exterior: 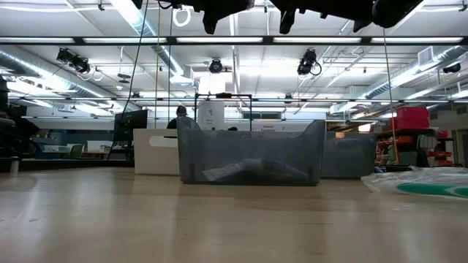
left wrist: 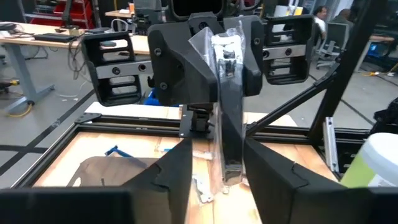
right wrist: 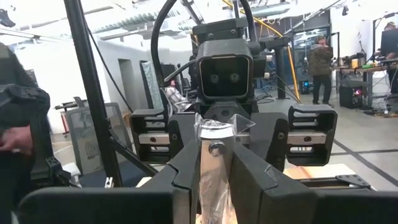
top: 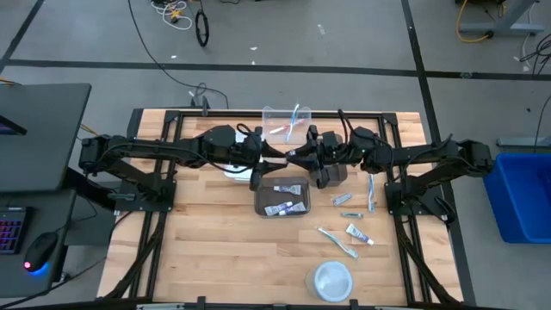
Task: Pick & Place Travel size toiletries
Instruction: Put the silver nail cutter into the top black bin
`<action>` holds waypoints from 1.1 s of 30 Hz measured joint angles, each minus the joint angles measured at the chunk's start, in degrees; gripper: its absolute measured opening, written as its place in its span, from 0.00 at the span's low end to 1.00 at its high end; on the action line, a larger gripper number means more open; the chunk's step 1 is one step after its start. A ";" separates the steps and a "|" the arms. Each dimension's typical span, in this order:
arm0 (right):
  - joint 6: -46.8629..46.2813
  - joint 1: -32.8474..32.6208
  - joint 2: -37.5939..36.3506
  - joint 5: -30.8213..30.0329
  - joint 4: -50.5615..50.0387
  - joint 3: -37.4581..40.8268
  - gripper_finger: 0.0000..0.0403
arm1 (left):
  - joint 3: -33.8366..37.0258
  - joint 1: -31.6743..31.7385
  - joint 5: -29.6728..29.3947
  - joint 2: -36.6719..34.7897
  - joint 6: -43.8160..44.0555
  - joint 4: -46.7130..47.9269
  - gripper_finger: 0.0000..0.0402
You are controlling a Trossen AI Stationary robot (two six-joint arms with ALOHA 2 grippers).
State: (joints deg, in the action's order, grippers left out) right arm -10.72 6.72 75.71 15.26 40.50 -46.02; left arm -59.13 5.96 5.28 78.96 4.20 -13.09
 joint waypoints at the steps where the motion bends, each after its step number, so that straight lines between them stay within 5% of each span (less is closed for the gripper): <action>1: 0.00 0.00 -0.14 -0.02 -0.13 0.02 0.16 | 0.00 0.00 -0.23 -0.16 -0.01 0.22 0.40; 11: 2.56 0.08 -3.75 0.21 -4.37 0.00 0.16 | 0.04 0.38 -2.63 -6.96 -0.30 12.61 0.49; 21: 5.72 3.36 -8.97 -0.08 -15.81 0.00 0.16 | 0.00 0.55 -3.27 -13.79 -1.63 17.41 0.34; 33: 12.23 8.28 -11.00 -0.19 -34.08 0.00 0.16 | 0.00 0.55 -3.15 -13.77 -2.99 18.21 0.14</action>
State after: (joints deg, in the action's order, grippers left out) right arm 1.51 15.00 64.71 15.07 6.41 -46.02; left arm -59.13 6.50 2.13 65.19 1.21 5.13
